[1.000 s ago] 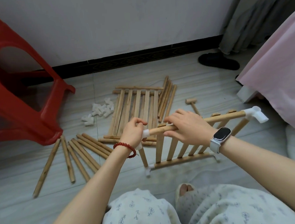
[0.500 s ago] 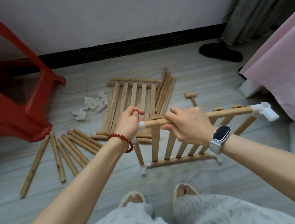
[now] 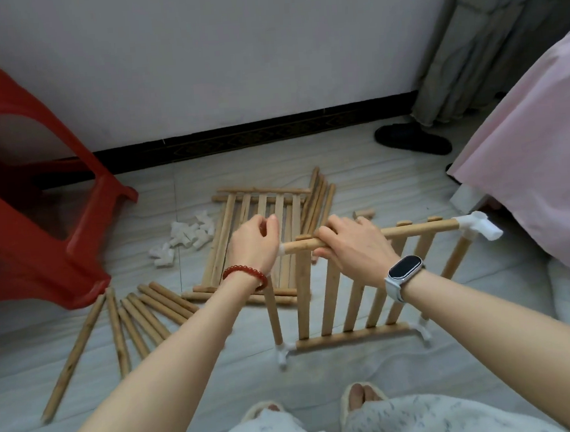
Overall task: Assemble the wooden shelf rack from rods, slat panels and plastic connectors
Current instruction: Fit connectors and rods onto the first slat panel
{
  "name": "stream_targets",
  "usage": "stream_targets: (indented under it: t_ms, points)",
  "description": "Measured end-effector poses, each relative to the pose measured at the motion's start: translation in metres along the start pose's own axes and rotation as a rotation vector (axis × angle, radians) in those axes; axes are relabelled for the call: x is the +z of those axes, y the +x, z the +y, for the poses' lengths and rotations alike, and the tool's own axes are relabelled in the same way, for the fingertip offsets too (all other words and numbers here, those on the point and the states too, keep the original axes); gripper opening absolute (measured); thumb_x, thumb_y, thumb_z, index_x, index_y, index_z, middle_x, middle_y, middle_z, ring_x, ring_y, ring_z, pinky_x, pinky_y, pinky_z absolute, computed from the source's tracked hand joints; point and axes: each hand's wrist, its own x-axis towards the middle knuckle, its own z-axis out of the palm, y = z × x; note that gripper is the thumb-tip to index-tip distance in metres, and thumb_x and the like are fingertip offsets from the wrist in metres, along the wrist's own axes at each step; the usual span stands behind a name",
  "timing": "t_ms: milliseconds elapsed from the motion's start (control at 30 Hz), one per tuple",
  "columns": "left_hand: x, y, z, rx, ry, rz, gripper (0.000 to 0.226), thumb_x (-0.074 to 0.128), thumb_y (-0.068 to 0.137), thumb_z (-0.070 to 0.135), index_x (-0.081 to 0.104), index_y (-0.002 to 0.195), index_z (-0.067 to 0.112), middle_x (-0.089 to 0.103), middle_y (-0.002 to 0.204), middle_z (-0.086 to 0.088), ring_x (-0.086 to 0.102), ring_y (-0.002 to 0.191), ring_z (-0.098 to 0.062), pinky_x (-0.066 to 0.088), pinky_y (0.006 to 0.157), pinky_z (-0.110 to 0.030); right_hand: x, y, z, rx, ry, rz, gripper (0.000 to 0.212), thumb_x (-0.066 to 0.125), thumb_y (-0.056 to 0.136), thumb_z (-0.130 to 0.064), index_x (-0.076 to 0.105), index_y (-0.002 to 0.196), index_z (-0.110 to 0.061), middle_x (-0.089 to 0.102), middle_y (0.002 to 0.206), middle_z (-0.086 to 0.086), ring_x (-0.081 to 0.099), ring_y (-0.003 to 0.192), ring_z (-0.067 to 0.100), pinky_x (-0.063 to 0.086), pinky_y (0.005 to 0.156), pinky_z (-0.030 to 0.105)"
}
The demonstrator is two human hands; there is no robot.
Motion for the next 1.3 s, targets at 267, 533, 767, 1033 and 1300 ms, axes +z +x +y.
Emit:
stream_targets:
  t_ms: [267,533,767,1033,1300]
  points:
    - [0.001,-0.026,-0.013,0.494,0.362,-0.002,0.026,0.056,0.091,0.016,0.058,0.116,0.009,0.054,0.103,-0.005,0.049,0.089,-0.016,0.048,0.081,-0.031,0.008,-0.028,0.029,0.213,-0.080,0.082,0.036,0.052,0.092,-0.007,0.051,0.125,-0.021,0.059,0.094,0.006,0.057,0.082,0.026,0.040,0.075,0.038]
    - [0.005,-0.016,-0.005,0.542,0.482,0.067,0.025,0.058,0.090,0.011,0.063,0.114,0.010,0.065,0.100,-0.008,0.058,0.090,-0.026,0.049,0.079,-0.037,0.005,-0.020,0.050,0.104,-0.082,0.062,0.024,0.045,0.096,-0.012,0.051,0.118,-0.019,0.052,0.088,0.004,0.044,0.071,0.021,0.030,0.064,0.032]
    - [0.014,-0.014,-0.054,0.242,0.562,-0.092,0.027,0.050,0.094,0.024,0.058,0.119,0.019,0.062,0.109,-0.004,0.057,0.099,-0.024,0.049,0.085,-0.037,0.052,0.007,0.035,0.035,-0.017,-0.182,0.025,0.042,0.097,-0.014,0.047,0.119,-0.024,0.049,0.089,-0.002,0.052,0.078,0.021,0.036,0.065,0.032]
    - [0.039,0.016,-0.153,0.270,0.839,-0.169,0.026,0.048,0.092,0.031,0.063,0.109,0.018,0.063,0.105,-0.002,0.057,0.104,-0.026,0.037,0.085,-0.035,0.159,0.061,0.007,-0.014,0.097,-0.406,0.026,0.042,0.096,-0.016,0.048,0.121,-0.018,0.051,0.120,0.006,0.046,0.113,0.027,0.035,0.092,0.039]
    - [0.044,0.048,-0.230,0.247,0.700,-0.193,0.049,0.035,0.084,0.043,0.069,0.103,0.013,0.069,0.098,-0.005,0.065,0.090,-0.027,0.051,0.075,-0.038,0.226,0.079,-0.009,-0.035,0.097,-0.515,0.054,0.044,0.091,-0.044,0.034,0.139,-0.022,0.044,0.133,0.005,0.041,0.124,0.027,0.028,0.100,0.040]
